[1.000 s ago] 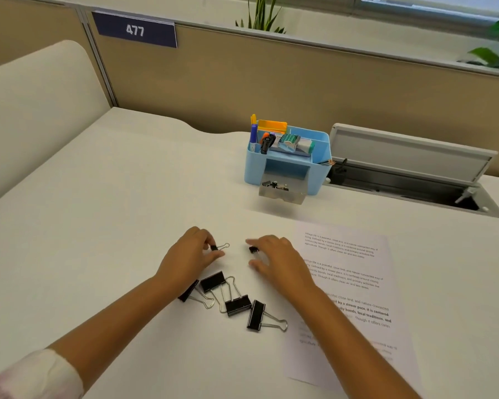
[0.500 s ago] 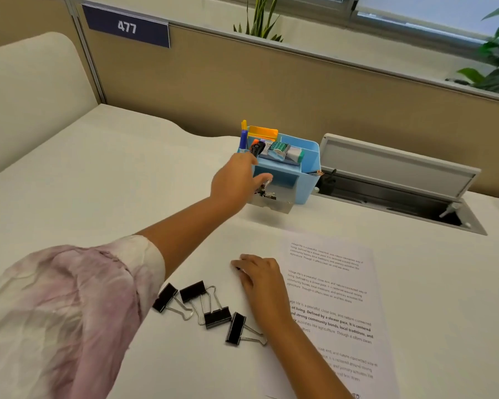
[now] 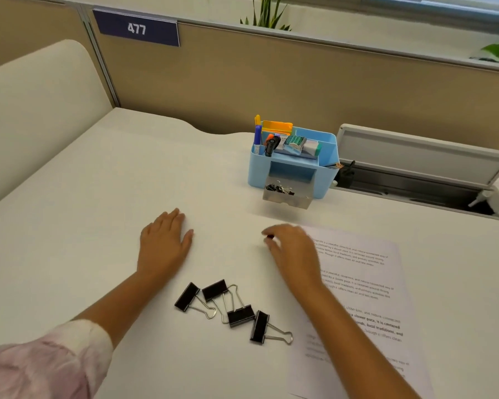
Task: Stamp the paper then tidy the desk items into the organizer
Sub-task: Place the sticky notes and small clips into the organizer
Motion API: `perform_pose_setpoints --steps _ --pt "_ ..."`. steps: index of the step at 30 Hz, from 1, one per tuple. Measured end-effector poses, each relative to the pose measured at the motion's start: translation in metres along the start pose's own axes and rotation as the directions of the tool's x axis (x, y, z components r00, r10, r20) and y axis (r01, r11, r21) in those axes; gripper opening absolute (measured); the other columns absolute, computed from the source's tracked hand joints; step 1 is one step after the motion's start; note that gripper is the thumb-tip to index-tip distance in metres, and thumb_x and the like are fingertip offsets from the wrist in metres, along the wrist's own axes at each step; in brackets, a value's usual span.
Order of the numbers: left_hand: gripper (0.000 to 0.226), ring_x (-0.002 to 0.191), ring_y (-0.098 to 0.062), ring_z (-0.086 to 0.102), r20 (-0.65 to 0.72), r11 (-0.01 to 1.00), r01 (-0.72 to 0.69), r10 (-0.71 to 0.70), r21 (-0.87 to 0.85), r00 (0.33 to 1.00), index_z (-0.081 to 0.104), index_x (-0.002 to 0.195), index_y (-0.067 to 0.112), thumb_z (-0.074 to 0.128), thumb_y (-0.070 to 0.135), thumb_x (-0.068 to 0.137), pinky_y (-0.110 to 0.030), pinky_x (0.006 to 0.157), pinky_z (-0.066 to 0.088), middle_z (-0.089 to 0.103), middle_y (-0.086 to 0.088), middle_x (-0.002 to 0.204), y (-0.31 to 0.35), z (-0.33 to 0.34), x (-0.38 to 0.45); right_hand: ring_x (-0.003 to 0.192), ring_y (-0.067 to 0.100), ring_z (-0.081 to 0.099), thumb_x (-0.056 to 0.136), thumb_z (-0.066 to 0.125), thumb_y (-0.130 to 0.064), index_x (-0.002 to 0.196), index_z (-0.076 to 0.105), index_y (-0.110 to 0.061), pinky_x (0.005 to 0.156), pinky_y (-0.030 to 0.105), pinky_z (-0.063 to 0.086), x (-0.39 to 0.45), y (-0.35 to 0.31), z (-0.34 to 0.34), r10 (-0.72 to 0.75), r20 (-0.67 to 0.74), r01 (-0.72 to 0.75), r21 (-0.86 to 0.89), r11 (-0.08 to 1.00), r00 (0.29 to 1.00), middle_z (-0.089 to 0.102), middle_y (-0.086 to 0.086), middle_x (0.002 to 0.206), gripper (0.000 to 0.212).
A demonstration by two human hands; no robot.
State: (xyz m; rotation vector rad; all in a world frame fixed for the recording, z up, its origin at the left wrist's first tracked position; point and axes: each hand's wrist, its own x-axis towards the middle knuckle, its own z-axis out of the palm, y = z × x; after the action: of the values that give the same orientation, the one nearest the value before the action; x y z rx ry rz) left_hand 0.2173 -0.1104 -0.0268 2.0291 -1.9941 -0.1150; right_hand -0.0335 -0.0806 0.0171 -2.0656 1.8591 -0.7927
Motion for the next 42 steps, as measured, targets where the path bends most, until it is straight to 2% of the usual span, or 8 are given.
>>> perform_pose_setpoints --steps 5,10,13,16,24,33,37,42 --pt "0.058 0.135 -0.025 0.032 -0.002 1.000 -0.001 0.001 0.005 1.000 0.044 0.133 0.013 0.024 0.042 0.086 -0.043 0.107 0.024 0.040 -0.005 0.145 0.004 -0.002 0.001 0.091 0.014 0.053 0.085 0.063 -0.027 0.098 0.067 -0.023 0.071 0.025 0.040 0.069 -0.003 -0.033 0.008 -0.069 -0.013 -0.068 0.998 0.998 0.068 -0.003 0.098 0.014" --pt "0.059 0.135 -0.026 0.032 -0.001 1.000 0.003 -0.003 -0.004 1.000 0.044 0.133 0.012 0.024 0.040 0.086 -0.043 0.107 0.024 0.040 -0.005 0.145 0.004 -0.003 0.001 0.107 0.019 0.049 0.081 0.068 -0.031 0.109 0.065 -0.021 0.080 0.028 0.042 0.095 -0.001 -0.047 0.023 -0.108 -0.035 -0.112 0.993 0.994 0.058 0.000 0.116 0.030" --pt "0.056 0.135 -0.026 0.032 0.004 1.000 0.011 -0.011 -0.005 1.000 0.043 0.133 0.012 0.028 0.042 0.089 -0.043 0.108 0.022 0.040 -0.005 0.145 0.005 -0.003 0.001 0.084 0.010 0.050 0.080 0.062 -0.049 0.092 0.067 -0.025 0.059 0.020 0.037 0.079 -0.002 -0.038 0.022 -0.110 -0.037 -0.134 0.990 0.994 0.056 -0.005 0.098 0.027" --pt "0.048 0.136 -0.024 0.029 0.006 1.000 0.007 -0.007 0.007 1.000 0.041 0.135 0.013 0.038 0.039 0.094 -0.041 0.109 0.020 0.038 -0.004 0.146 0.004 -0.001 0.000 0.066 0.005 0.048 0.075 0.040 -0.074 0.071 0.060 -0.030 0.048 0.019 0.031 0.052 -0.001 -0.020 0.018 -0.061 -0.029 -0.187 0.982 0.998 0.058 -0.012 0.083 0.049" --pt "0.054 0.137 -0.023 0.027 0.002 0.999 -0.005 0.005 0.033 1.000 0.038 0.137 0.013 0.037 0.045 0.093 -0.040 0.110 0.020 0.035 -0.004 0.148 0.002 0.000 0.001 0.112 0.017 0.053 0.089 0.049 -0.048 0.116 0.061 -0.022 0.075 0.029 0.045 0.069 0.016 -0.011 0.073 -0.034 -0.077 -0.148 0.986 0.997 0.053 -0.002 0.130 0.039" --pt "0.056 0.137 -0.023 0.027 -0.005 1.000 -0.006 0.006 0.024 1.000 0.039 0.136 0.012 0.037 0.046 0.093 -0.041 0.111 0.020 0.036 -0.005 0.148 0.002 0.000 0.001 0.123 0.022 0.047 0.092 0.051 -0.028 0.111 0.065 -0.017 0.089 0.036 0.046 0.109 0.023 -0.014 0.142 0.045 -0.130 -0.216 0.968 0.989 0.038 -0.002 0.146 0.026" --pt "0.055 0.137 -0.024 0.028 -0.009 1.000 -0.010 0.010 0.029 1.000 0.040 0.136 0.012 0.037 0.047 0.093 -0.041 0.110 0.021 0.037 -0.004 0.147 0.002 0.001 0.001 0.132 0.026 0.034 0.088 0.057 -0.036 0.109 0.065 -0.017 0.098 0.040 0.041 0.107 0.032 -0.004 0.208 0.226 -0.134 -0.306 0.943 0.952 0.024 -0.002 0.153 0.030" --pt "0.056 0.137 -0.023 0.027 -0.008 0.999 -0.007 0.007 0.036 1.000 0.039 0.136 0.013 0.036 0.048 0.092 -0.041 0.110 0.020 0.036 -0.003 0.148 0.000 0.003 0.002 0.132 0.027 0.028 0.083 0.063 -0.043 0.102 0.064 -0.018 0.097 0.040 0.040 0.094 0.030 0.003 0.192 0.190 -0.135 -0.277 0.951 0.963 0.021 -0.002 0.153 0.032"
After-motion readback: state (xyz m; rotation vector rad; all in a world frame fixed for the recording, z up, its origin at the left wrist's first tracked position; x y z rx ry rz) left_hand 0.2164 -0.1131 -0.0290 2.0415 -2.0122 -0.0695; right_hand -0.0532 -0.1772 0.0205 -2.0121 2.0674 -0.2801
